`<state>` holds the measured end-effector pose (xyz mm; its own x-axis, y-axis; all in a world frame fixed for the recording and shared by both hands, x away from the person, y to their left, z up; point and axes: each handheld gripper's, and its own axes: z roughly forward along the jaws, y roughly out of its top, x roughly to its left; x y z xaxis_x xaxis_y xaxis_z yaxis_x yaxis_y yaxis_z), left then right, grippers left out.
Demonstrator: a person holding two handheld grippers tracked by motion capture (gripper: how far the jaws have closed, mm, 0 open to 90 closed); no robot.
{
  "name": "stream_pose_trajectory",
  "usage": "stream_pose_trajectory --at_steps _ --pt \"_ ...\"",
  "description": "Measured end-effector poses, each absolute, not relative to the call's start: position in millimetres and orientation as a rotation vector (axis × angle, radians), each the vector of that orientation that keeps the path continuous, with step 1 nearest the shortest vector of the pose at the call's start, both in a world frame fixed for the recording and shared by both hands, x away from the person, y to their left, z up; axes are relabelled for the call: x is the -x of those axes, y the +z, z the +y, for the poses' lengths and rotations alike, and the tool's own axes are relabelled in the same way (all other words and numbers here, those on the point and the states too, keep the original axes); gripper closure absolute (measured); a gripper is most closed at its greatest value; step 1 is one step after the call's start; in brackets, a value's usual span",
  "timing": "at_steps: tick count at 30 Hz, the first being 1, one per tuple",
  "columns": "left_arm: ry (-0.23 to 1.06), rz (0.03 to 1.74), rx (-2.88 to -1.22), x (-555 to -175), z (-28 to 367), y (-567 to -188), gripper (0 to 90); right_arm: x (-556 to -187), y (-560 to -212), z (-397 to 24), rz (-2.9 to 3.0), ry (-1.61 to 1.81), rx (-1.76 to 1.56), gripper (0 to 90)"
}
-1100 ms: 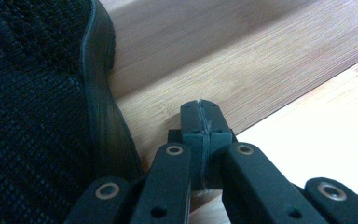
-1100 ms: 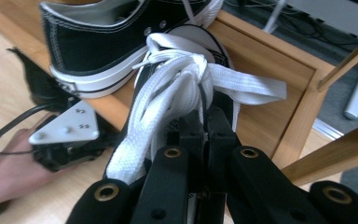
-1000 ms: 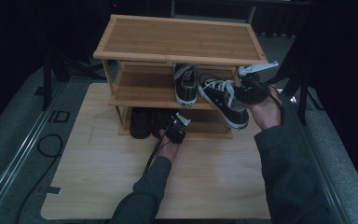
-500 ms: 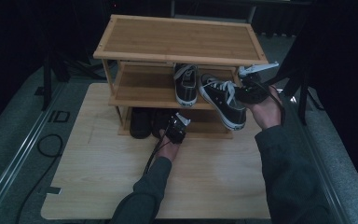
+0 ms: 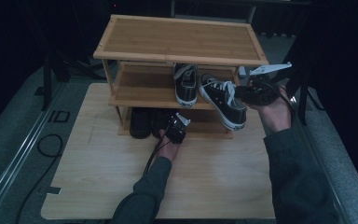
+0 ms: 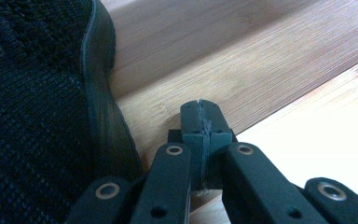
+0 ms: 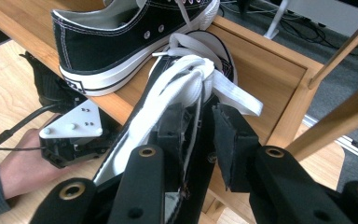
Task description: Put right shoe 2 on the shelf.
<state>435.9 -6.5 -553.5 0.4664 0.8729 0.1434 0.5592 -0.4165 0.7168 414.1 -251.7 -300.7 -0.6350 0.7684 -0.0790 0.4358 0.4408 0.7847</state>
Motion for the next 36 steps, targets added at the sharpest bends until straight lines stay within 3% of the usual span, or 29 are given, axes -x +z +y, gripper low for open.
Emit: stream_pose_trajectory --at_steps 20,30,36 --pt "0.688 1.185 -2.121 -435.8 -6.6 -553.6 89.7 -398.6 -304.3 -276.5 2.295 1.004 -1.004 75.7" --pt "0.687 1.186 -2.119 -435.8 -6.7 -553.6 89.7 -390.5 -309.7 -282.2 2.282 0.977 -1.008 81.0" --pt "0.688 1.187 -2.120 -435.7 -6.7 -553.5 89.7 -382.4 -317.0 -286.0 2.272 0.971 -1.007 89.7"
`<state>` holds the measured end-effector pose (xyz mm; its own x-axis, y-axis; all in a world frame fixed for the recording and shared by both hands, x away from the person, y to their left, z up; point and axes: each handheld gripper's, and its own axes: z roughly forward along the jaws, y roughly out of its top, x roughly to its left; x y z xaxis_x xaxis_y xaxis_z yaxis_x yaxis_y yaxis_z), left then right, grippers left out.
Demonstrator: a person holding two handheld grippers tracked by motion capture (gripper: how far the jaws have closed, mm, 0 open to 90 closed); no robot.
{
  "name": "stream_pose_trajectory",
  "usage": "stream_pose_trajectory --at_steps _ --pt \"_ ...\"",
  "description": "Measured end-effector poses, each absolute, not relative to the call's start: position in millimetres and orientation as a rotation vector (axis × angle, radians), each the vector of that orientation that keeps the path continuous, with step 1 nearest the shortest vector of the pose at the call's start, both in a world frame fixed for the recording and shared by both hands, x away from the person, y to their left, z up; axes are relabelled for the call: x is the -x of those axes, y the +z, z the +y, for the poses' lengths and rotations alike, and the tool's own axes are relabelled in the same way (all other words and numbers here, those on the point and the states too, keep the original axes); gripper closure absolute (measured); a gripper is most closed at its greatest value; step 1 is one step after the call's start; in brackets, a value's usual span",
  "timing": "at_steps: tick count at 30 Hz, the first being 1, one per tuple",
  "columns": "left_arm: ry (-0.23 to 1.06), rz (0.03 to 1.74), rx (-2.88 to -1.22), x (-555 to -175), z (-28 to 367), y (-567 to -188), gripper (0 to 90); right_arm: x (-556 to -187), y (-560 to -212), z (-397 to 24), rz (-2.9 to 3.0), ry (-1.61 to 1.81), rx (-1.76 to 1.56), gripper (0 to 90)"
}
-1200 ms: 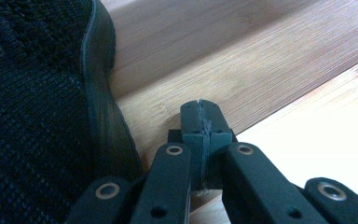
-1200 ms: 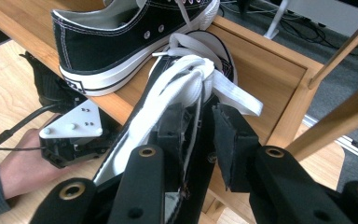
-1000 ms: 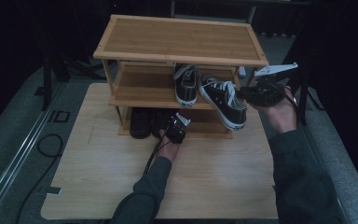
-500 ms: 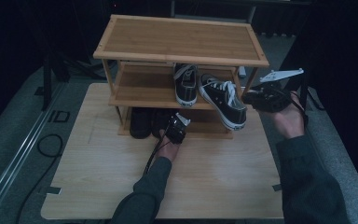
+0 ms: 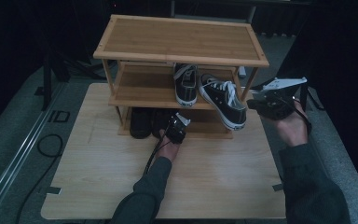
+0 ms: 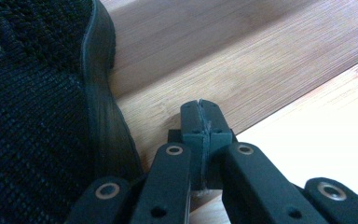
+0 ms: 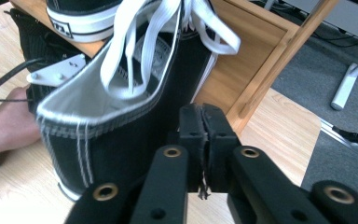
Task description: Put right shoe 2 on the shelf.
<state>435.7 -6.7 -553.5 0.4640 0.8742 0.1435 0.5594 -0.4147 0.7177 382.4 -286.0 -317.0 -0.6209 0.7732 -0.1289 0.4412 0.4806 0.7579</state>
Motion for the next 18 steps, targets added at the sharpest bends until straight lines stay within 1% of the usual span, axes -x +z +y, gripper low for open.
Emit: stream_pose_trajectory --at_steps 12,18 --pt "0.689 1.189 -2.118 -435.5 -6.9 -553.6 89.7 -351.8 -341.2 -290.9 2.306 1.014 -0.974 90.0" --pt "0.689 1.191 -2.117 -435.5 -6.9 -553.6 89.7 -337.6 -345.7 -293.3 2.318 1.018 -0.954 90.0"
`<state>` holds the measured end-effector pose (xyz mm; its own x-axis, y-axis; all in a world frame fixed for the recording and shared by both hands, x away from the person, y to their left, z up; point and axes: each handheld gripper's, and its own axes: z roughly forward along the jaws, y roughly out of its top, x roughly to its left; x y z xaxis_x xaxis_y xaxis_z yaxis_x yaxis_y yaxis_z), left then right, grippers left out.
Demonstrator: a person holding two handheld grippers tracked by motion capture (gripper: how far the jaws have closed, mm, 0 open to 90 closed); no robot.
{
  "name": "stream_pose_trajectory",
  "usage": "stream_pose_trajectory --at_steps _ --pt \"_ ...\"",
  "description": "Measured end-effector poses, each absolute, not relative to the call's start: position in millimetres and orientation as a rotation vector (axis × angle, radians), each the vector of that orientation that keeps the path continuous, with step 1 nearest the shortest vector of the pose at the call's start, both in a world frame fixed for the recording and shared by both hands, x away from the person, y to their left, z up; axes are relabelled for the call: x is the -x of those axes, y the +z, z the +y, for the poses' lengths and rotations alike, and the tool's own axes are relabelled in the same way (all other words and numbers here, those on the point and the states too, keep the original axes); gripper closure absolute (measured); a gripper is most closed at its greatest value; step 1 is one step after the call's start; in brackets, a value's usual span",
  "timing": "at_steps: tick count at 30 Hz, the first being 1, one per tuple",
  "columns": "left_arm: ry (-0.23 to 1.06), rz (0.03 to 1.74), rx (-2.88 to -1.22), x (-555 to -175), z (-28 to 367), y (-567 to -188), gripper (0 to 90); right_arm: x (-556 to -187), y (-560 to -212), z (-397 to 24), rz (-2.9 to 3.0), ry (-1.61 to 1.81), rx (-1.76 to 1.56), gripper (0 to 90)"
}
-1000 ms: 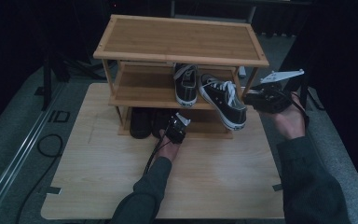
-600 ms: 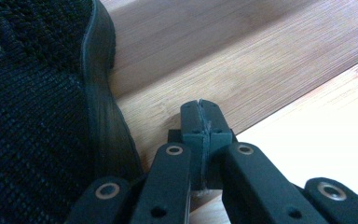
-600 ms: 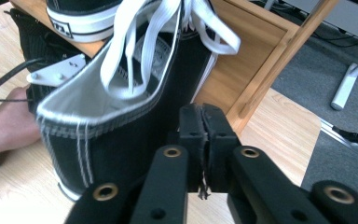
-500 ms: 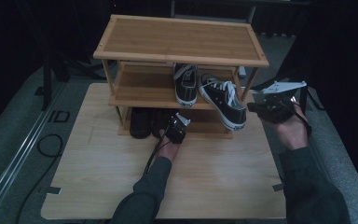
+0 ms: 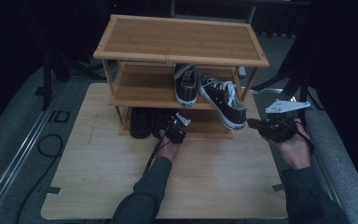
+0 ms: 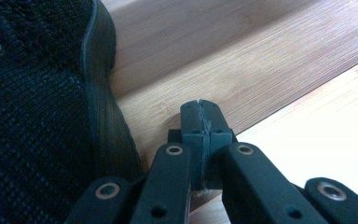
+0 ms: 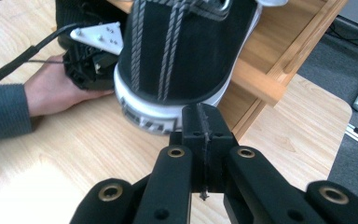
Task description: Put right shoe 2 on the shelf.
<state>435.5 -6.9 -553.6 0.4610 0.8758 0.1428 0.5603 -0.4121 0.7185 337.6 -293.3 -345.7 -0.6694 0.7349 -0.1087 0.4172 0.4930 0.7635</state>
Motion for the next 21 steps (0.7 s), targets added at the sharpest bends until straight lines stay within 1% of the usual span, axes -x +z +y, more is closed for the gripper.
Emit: stream_pose_trajectory --at_steps 13,21 --pt "0.690 1.192 -2.116 -435.4 -7.1 -553.7 89.7 -318.5 -354.2 -290.1 2.342 1.047 -0.901 90.0" --pt "0.690 1.193 -2.115 -435.4 -7.0 -553.7 89.7 -321.4 -357.3 -284.0 2.334 1.053 -0.897 90.0"
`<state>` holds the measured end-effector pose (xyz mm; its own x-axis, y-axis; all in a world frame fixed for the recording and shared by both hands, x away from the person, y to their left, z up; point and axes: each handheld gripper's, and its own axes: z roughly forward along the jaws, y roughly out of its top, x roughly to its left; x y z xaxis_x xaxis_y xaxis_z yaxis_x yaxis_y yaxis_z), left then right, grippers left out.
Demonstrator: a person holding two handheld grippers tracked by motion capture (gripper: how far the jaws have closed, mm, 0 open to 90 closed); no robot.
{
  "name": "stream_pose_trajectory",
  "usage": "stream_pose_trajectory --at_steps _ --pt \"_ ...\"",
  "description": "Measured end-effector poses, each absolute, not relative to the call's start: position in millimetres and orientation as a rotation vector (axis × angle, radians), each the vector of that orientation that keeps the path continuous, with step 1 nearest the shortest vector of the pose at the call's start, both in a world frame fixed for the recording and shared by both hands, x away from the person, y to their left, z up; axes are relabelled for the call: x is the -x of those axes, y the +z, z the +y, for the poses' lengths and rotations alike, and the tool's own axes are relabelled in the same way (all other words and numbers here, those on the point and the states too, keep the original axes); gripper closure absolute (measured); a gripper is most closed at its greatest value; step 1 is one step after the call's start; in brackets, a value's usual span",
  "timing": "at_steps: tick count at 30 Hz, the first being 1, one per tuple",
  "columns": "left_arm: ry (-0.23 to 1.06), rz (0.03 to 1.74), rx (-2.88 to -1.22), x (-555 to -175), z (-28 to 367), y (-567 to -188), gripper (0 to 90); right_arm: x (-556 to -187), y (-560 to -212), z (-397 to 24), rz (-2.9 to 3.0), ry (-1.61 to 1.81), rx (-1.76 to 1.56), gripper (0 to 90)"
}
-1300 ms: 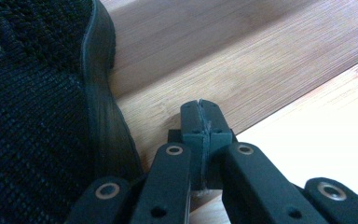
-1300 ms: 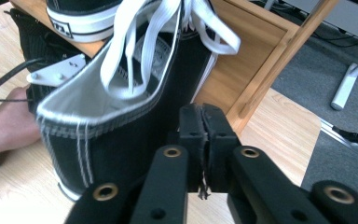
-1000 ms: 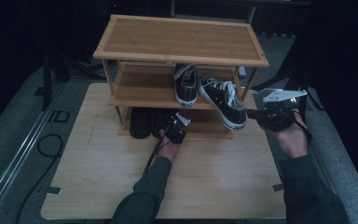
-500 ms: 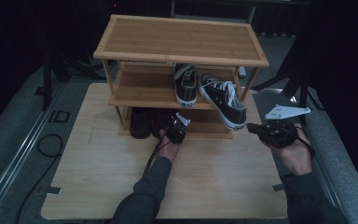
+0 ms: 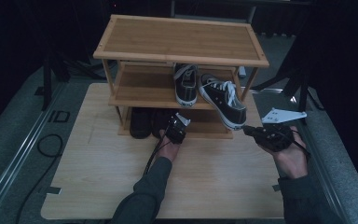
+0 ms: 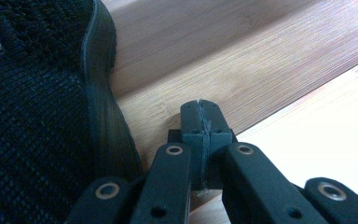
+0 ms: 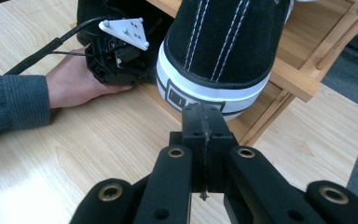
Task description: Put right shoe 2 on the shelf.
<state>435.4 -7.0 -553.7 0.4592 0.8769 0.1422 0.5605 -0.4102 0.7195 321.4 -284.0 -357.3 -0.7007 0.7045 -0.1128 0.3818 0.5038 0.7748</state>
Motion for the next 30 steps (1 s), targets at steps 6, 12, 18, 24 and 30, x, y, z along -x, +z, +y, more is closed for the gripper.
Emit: stream_pose_trajectory --at_steps 6,12,18,24,30 --pt "0.690 1.196 -2.112 -435.4 -7.1 -553.8 89.7 -322.2 -357.9 -284.4 2.325 1.061 -0.896 90.0" --pt "0.686 1.198 -2.112 -435.8 -7.3 -553.6 89.7 -324.4 -353.2 -281.4 2.303 1.096 -0.887 90.0" --pt "0.670 1.208 -2.105 -436.0 -7.2 -553.5 89.8 -325.3 -354.5 -276.5 2.306 1.116 -0.876 90.0" --pt "0.678 1.208 -2.108 -436.0 -7.1 -553.2 89.8 -328.6 -357.5 -276.0 2.303 1.134 -0.884 90.0" --pt "0.680 1.210 -2.105 -436.0 -7.3 -553.4 89.8 -330.4 -358.6 -270.5 2.314 1.163 -0.872 90.0"
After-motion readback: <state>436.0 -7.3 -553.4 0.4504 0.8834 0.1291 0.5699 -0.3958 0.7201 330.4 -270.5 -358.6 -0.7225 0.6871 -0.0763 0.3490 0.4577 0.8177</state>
